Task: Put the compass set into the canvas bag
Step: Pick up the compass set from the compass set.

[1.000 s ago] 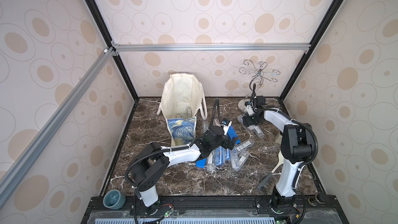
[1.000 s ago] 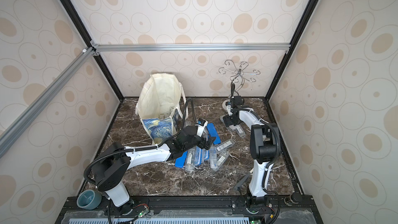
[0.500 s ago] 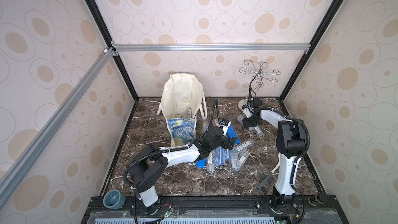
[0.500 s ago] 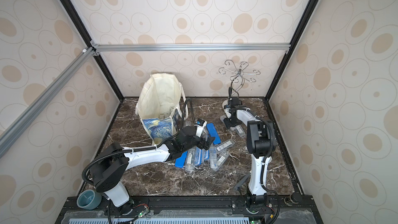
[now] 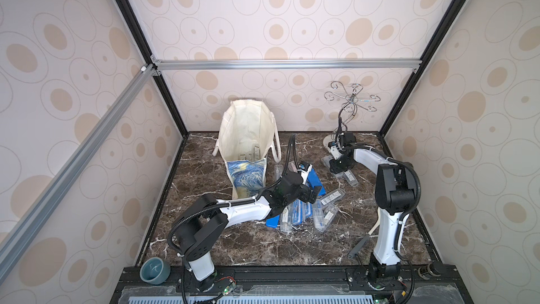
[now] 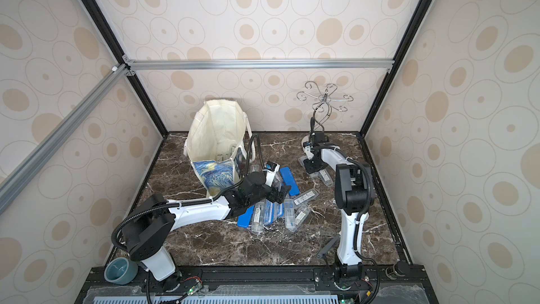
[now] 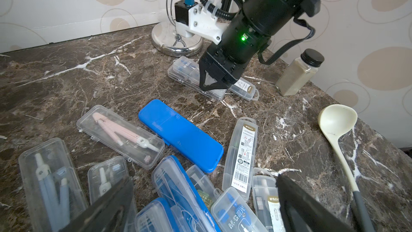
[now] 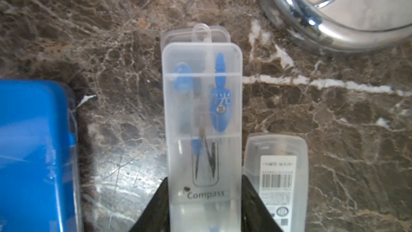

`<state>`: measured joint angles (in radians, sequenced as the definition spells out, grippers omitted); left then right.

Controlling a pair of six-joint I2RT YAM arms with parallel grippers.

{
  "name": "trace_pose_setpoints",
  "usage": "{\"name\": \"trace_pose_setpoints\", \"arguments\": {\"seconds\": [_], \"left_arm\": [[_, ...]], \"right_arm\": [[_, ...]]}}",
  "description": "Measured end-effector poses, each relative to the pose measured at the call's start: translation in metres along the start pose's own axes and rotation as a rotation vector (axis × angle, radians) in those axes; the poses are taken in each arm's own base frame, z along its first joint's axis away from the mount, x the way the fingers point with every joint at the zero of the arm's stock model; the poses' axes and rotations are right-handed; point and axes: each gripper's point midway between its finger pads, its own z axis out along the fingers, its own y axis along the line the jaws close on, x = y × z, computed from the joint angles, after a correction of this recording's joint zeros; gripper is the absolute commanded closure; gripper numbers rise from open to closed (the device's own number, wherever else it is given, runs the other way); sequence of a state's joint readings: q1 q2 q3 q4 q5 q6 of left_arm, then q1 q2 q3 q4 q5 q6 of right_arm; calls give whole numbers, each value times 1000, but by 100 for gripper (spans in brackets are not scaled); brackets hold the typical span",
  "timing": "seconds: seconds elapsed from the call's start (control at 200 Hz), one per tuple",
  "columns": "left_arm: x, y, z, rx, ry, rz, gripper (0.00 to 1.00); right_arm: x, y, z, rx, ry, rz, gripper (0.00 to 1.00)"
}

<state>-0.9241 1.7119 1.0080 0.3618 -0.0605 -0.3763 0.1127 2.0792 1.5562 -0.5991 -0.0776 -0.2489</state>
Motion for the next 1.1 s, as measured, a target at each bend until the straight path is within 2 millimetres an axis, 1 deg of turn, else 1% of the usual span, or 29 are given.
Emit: {"name": "trace_pose_setpoints", "arguments": {"seconds": [0.14,0.245,0.32,0.445,0.56,0.6,0.735,0.85,0.975,1.1], "left_arm": [[1,6,0,-24,6,-33,0],[1,10,0,-37,17,-63,0],[-4,12,1,-43,14,-86,0],[-25,17,1,-46,-22,-128,0],[-48,23,-2,-51,-57,-166,0],[-54,25,-3,-51,-65,-177,0],[-85,26,-6,-46,-105,-207,0],[-106,26,-10,-44,-132,-222,0],[-117,21,-5,-32,-137,-232,0],[-113,17,6,-16,-105,-238,5]], "right_arm": [[6,16,-11,-61,-16,15,63],[5,32,-31,-105,-67,23,63],[1,45,-49,-137,-114,22,63],[0,68,-77,-199,-198,22,63],[6,87,-94,-260,-250,30,63],[9,90,-98,-274,-259,38,63],[18,105,-116,-326,-309,49,63],[19,116,-136,-356,-368,33,63],[20,127,-155,-370,-422,6,63],[23,133,-165,-374,-456,-14,63]]}}
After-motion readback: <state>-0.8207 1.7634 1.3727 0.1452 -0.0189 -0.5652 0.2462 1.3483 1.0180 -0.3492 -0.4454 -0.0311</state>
